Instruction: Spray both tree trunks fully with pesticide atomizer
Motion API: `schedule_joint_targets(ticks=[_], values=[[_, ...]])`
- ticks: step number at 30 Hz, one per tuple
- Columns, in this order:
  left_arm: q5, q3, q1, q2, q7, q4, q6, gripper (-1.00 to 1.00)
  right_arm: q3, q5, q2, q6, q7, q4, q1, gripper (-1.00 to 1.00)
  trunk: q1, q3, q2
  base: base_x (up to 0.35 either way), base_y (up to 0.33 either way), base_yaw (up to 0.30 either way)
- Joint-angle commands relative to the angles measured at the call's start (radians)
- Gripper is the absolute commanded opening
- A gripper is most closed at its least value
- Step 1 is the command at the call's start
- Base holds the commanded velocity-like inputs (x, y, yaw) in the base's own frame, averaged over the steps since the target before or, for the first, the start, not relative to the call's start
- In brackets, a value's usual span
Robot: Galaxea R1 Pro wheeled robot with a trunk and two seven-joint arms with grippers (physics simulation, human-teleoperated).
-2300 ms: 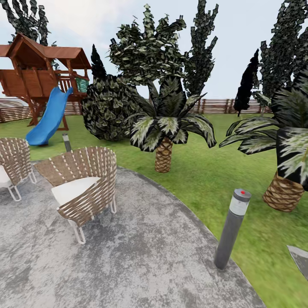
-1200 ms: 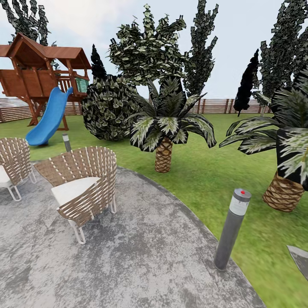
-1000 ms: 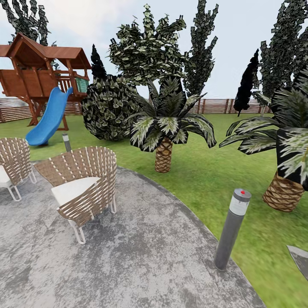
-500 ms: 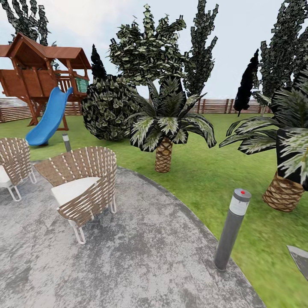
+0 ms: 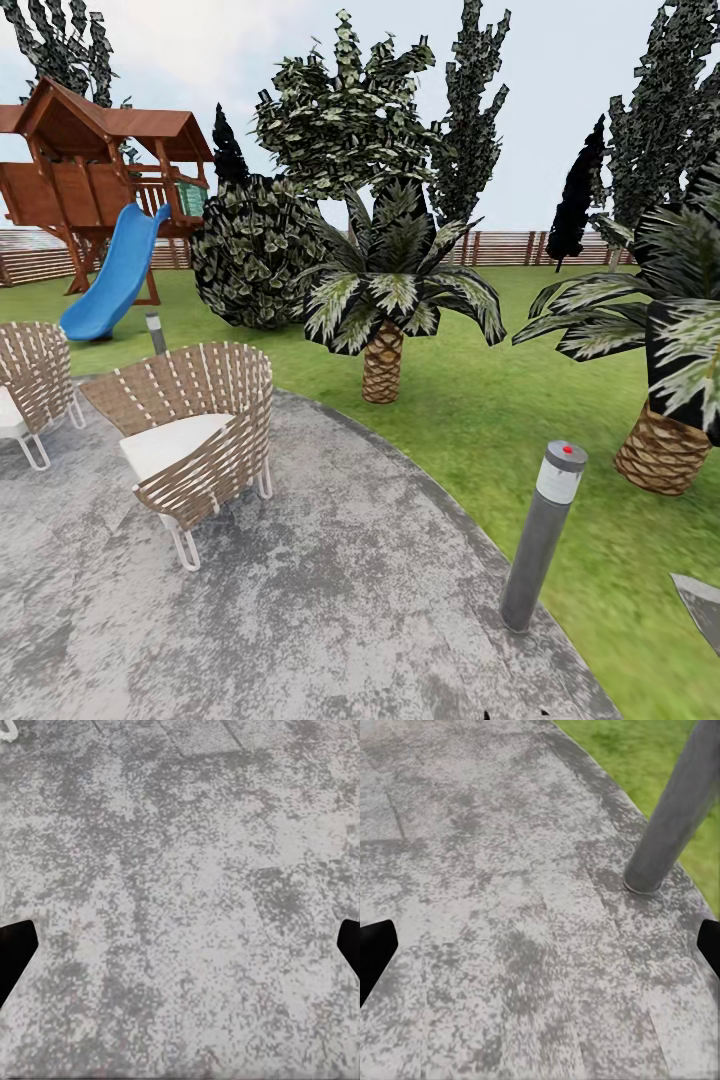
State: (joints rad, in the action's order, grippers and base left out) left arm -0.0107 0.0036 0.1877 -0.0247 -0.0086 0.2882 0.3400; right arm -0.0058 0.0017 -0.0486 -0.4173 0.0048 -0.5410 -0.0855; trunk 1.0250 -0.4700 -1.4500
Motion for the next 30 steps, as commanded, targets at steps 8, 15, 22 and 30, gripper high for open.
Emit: schedule_joint_targets(ticks=[8, 15, 22, 30], values=[[0.006, 0.003, -0.002, -0.033, 0.001, 0.0, 0.001, 1.0, -0.001, -0.001, -0.002, 0.0, 0.0, 0.006, -0.001, 1.0, 0.0, 0.0, 0.0, 0.0, 0.0, -0.245], [0.006, 0.003, -0.002, -0.032, 0.001, -0.001, 0.001, 1.0, -0.002, -0.002, -0.002, 0.0, 0.001, 0.031, 0.0, 1.0, 0.0, 0.0, 0.0, 0.0, -0.036, -0.294], [0.007, 0.003, -0.002, -0.032, 0.001, -0.001, 0.001, 1.0, -0.002, -0.002, -0.002, 0.0, 0.001, 0.032, 0.0, 1.0, 0.0, -0.003, 0.0, 0.0, -0.244, -0.299], [0.009, 0.004, -0.003, -0.028, 0.001, -0.001, 0.002, 1.0, -0.002, -0.002, -0.002, 0.001, 0.0, 0.032, 0.0, 1.0, 0.0, -0.008, 0.0, -0.127, -0.249, -0.296]])
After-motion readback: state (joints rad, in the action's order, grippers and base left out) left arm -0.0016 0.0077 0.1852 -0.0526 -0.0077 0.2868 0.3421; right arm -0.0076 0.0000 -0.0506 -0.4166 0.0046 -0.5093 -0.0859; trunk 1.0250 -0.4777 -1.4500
